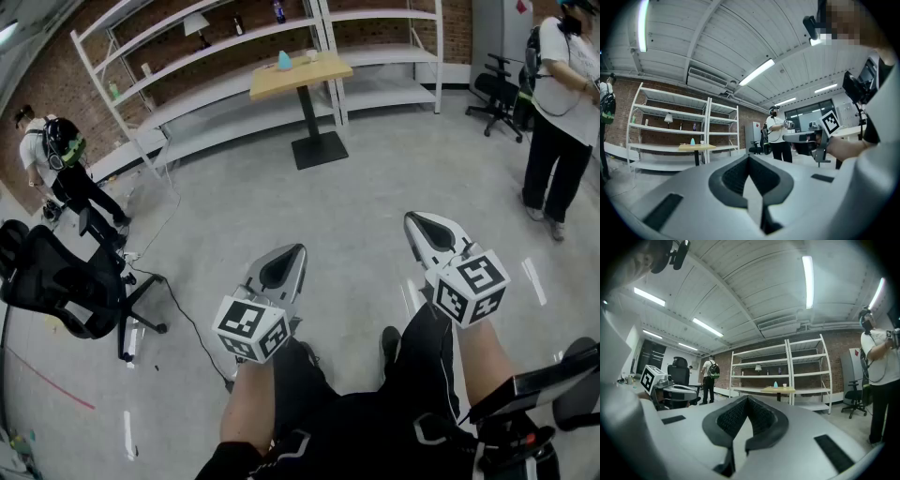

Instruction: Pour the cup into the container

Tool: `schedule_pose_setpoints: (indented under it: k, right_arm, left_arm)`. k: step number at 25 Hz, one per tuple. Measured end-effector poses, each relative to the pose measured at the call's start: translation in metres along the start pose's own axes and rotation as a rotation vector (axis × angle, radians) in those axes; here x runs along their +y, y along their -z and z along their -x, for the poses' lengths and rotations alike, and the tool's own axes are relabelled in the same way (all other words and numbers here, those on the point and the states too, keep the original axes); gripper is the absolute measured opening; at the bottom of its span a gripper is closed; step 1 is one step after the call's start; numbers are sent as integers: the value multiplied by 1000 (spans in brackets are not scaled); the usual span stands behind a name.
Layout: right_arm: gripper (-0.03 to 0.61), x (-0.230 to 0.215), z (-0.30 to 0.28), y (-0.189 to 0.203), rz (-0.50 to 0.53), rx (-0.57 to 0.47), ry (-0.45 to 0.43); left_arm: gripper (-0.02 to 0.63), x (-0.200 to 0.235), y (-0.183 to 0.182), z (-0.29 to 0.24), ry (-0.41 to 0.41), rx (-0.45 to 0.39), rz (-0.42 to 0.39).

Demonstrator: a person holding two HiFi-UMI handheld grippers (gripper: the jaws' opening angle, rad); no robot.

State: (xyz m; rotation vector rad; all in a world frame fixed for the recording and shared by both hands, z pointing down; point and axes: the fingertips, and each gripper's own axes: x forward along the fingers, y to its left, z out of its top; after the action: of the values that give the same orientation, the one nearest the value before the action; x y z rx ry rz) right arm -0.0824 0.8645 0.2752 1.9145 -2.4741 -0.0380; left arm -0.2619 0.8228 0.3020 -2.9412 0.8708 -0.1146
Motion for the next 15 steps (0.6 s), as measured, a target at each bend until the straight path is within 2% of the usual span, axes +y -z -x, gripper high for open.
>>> schedule_pose_setpoints:
  k: [15]
  right_arm:
    - [2, -2, 0, 3, 13, 6, 8]
  left_arm:
    - [2, -1, 2, 0, -5, -12, 4]
